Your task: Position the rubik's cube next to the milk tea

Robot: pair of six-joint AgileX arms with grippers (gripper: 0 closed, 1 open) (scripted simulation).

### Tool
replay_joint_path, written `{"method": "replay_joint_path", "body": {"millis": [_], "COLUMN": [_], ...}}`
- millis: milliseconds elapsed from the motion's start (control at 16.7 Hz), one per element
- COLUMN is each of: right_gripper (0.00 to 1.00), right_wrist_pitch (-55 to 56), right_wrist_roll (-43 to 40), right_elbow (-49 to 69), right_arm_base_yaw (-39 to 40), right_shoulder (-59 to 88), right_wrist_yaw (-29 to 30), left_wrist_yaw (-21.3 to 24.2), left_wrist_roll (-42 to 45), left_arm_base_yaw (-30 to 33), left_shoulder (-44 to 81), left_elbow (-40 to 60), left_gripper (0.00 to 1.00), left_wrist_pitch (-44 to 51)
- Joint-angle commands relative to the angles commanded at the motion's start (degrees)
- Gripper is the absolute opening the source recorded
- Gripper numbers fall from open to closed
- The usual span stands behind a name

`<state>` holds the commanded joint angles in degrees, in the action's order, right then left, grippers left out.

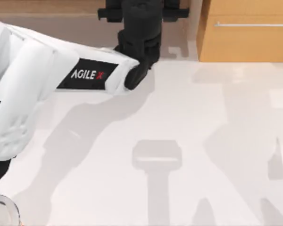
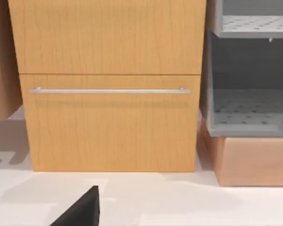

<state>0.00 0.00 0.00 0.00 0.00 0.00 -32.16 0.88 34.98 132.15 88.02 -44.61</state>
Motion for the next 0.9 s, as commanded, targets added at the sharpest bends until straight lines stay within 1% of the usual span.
{"method": "replay_joint_path", "body": {"millis": [300,480,660,900], "right_gripper": [1.0,1.0,1.0,1.0], "right_wrist_pitch": [0.0,0.0,0.0,0.0], "right_wrist_roll": [0.0,0.0,0.0,0.0], "right_elbow": [0.0,0.0,0.0,0.0], "right_arm_base_yaw": [0.0,0.0,0.0,0.0], "right_shoulder": [0.0,0.0,0.0,0.0], "right_wrist_yaw": [0.0,0.0,0.0,0.0], "left_wrist_yaw": [-0.05,0.25,0.88,3.44], "left_wrist_roll": [0.11,0.65,2.11,5.65], "left_arm_base_yaw": [0.15,-0.81,-5.07,-15.71], "left_shoulder": [-0.22,-3.71,-11.41,-25.21], "left_elbow": [-0.23,-1.17,-4.87,-13.02], "left_gripper": [0.0,0.0,0.0,0.0], "left_wrist_pitch": [-0.12,3.39,12.22,30.26]}}
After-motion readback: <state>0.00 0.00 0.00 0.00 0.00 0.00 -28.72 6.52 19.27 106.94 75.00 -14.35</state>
